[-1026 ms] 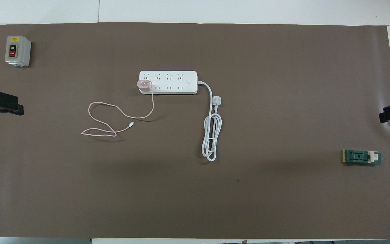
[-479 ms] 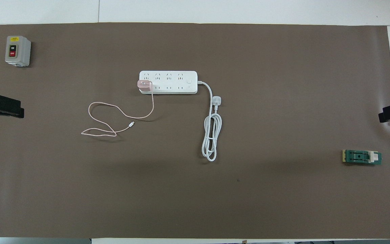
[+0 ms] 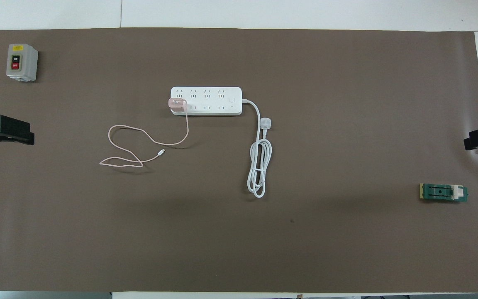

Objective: Plug charger into power strip

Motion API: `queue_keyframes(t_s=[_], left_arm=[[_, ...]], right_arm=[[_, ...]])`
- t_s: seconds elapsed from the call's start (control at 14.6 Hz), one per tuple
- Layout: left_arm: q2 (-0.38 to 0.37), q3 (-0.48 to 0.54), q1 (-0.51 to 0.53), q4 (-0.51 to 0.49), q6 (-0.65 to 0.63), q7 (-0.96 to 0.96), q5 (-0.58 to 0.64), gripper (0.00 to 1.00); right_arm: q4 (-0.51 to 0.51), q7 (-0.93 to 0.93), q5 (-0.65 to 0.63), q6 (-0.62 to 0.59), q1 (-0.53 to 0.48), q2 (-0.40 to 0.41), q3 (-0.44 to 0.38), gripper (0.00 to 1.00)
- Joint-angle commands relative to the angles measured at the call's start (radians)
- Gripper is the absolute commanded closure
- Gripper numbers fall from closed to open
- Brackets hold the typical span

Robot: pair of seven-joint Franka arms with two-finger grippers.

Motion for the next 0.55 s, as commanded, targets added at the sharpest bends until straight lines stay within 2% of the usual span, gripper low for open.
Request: queue_keyframes(t_s=[0.0,0.48], left_arm=[[-0.032,0.006,-0.012,-0.038,-0.002,-0.012,-0.011,0.00],[-0.032,0.006,-0.012,-0.030,-0.038,0.000,-0.021,0.00]], right_arm=[[-0.005,-0.014,0.016,-0.003,-0.016,-0.010,0.010,0.00],[-0.004,-0.016,0.016,-0.004,-0.017,-0.010,0.010,0.00]])
